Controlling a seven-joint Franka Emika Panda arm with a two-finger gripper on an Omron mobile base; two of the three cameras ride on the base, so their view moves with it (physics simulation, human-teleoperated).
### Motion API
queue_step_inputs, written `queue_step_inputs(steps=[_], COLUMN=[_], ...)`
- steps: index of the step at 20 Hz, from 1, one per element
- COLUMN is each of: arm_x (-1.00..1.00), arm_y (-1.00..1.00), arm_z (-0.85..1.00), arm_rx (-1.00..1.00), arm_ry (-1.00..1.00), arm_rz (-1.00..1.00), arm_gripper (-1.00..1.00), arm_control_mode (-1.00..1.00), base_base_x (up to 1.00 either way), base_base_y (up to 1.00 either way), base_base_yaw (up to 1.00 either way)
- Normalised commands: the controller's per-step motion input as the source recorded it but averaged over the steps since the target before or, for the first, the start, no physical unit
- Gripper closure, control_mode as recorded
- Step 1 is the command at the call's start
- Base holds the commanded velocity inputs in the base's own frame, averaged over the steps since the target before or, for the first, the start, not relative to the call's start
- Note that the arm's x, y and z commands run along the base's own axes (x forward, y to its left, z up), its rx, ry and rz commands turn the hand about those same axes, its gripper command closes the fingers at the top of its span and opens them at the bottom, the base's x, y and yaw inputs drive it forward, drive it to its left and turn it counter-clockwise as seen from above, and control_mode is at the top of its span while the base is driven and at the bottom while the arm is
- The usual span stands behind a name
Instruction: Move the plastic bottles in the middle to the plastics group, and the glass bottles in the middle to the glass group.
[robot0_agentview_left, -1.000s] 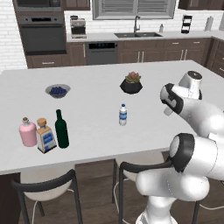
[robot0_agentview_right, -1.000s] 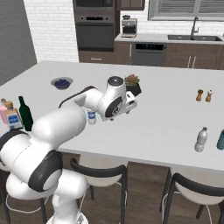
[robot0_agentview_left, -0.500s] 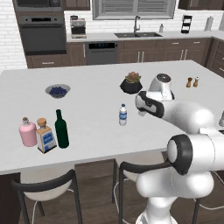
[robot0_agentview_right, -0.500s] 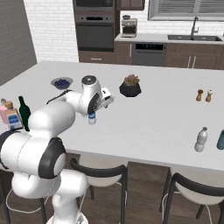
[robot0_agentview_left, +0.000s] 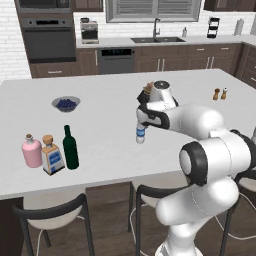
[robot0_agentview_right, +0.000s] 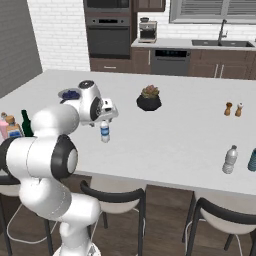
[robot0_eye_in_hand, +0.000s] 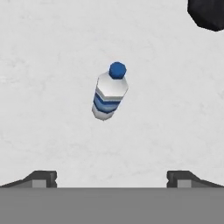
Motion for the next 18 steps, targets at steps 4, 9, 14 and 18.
queue_step_inputs(steps=[4,9,14,18], arm_x=[0.20,0.57,0.37,0.22], arm_y=[0.06,0.25,0.35,0.16], arm_z=[-0.03,-0.20,-0.27,-0.32], arm_rx=[0.12,0.04,0.00,0.00], arm_ry=[0.11,0.03,-0.05,-0.01], arm_rz=[-0.02,-0.10,-0.13,-0.14], arm_gripper=[-1.00,-1.00,-1.00,-1.00], arm_control_mode=[-1.00,-1.00,-1.00,-1.00], base_base_x=[0.00,0.00,0.00,0.00], base_base_y=[0.00,0.00,0.00,0.00], base_base_yaw=[0.00,0.00,0.00,0.00])
